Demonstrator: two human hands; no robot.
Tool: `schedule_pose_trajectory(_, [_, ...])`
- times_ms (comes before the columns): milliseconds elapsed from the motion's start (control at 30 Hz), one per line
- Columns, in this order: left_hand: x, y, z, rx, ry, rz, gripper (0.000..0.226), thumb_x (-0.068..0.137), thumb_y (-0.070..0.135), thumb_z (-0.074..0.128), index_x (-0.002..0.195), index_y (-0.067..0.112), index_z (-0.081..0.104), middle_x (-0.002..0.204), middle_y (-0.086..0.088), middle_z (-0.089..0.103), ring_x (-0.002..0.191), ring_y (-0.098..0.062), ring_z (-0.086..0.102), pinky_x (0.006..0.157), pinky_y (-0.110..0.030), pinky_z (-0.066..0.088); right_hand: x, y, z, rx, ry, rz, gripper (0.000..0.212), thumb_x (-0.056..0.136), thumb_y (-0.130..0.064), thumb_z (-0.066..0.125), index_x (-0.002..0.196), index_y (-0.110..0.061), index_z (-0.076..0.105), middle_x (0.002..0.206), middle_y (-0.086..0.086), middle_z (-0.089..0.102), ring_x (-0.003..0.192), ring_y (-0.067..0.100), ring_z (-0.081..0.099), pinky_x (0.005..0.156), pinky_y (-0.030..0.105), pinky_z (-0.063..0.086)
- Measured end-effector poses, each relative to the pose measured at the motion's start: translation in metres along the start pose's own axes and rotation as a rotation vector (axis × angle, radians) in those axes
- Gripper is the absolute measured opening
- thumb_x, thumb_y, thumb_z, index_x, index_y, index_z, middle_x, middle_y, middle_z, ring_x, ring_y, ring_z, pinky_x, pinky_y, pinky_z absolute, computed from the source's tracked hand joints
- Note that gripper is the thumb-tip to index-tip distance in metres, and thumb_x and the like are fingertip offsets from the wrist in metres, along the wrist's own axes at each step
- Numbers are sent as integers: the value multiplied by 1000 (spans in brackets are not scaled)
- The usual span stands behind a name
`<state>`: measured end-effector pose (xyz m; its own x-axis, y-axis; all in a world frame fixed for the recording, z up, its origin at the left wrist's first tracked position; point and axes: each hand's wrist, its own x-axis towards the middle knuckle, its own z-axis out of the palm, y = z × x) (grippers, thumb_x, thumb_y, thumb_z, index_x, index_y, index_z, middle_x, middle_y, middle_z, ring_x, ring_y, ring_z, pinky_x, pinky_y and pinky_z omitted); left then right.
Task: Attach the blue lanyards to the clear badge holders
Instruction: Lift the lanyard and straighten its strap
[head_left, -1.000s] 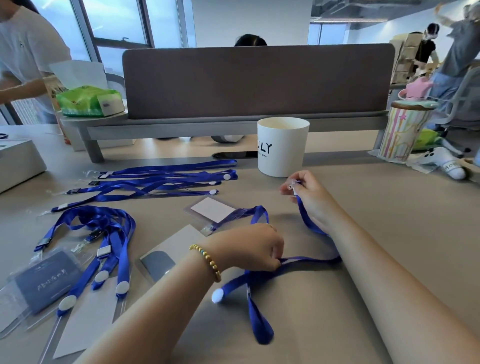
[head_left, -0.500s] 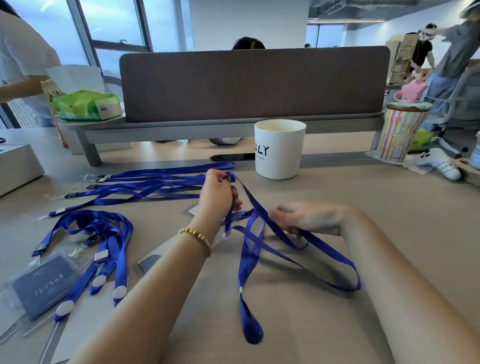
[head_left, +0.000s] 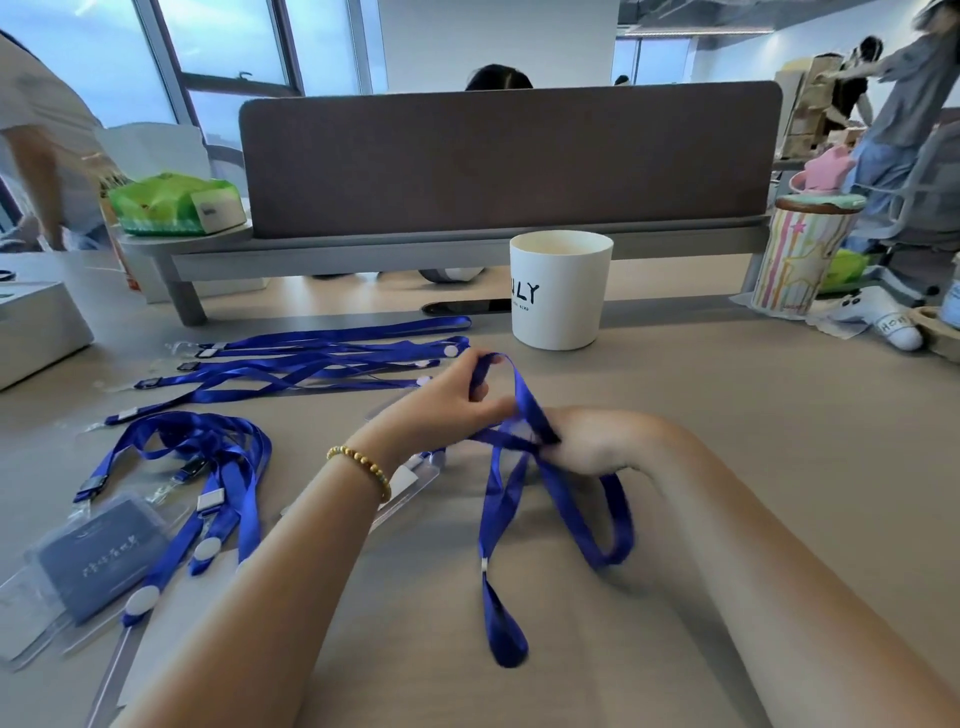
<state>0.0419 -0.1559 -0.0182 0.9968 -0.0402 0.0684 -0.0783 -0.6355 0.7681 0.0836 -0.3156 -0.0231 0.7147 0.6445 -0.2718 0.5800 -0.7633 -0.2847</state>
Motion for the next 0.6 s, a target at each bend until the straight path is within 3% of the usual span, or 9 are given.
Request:
schedule_pose_trajectory(67, [1, 2, -2, 35, -61, 5, 52, 78, 39, 67, 118, 19, 41, 74, -1, 39, 65, -12, 36, 63, -31, 36, -2, 6, -10, 216, 145, -41, 16, 96, -23, 41, 105, -25, 53, 102, 1, 62, 95, 21, 58, 87, 36, 47])
schedule_pose_trajectory(133, [2, 10, -2, 93, -115, -11, 52, 78, 42, 67, 118, 21, 42, 77, -2, 45, 67, -12, 43, 65, -30, 42, -8, 3, -24, 452, 299, -111, 13, 98, -19, 40, 90, -22, 50, 87, 1, 58, 80, 15, 53, 78, 32, 46])
schedule_pose_trajectory(233, [8, 22, -7, 204, -38, 26, 26, 91, 35, 52, 106, 14, 57, 75, 2, 53, 64, -9, 49, 61, -21, 43, -8, 0, -40, 634, 509, -180, 12, 98, -13, 39, 101, -5, 48, 88, 9, 57, 77, 16, 53, 73, 27, 43])
schedule_pose_trajectory(333, [18, 34, -21, 55, 6, -8, 25, 97, 26, 40, 98, 12, 61, 72, 2, 55, 63, -7, 55, 61, -16, 49, -1, 1, -52, 759, 629, -167, 12, 99, -12, 37, 91, -15, 46, 82, 3, 59, 71, 14, 57, 67, 25, 44])
schedule_pose_trajectory(400, [28, 42, -30, -92, -31, -63, 24, 99, 25, 36, 100, 11, 56, 76, -2, 58, 66, -11, 60, 65, -20, 54, 7, 3, -61, 853, 687, -133, 24, 100, -12, 36, 81, -26, 40, 76, -4, 58, 65, 8, 58, 63, 22, 46])
schedule_pose_trajectory(500, [51, 49, -42, -279, -5, -101, 12, 100, 21, 34, 102, 13, 43, 77, -6, 59, 60, -17, 64, 59, -27, 59, 28, 10, -83, 873, 820, -58, 28, 98, -13, 39, 74, -26, 36, 76, -1, 53, 62, 8, 55, 60, 18, 48])
schedule_pose_trajectory(600, [95, 53, -54, -245, 214, -62, 8, 99, 16, 32, 102, 14, 39, 70, -2, 53, 43, -9, 54, 39, -18, 48, 59, 23, -114, 904, 924, -2, 28, 96, -13, 42, 71, -26, 36, 90, 6, 53, 88, 29, 63, 83, 43, 55])
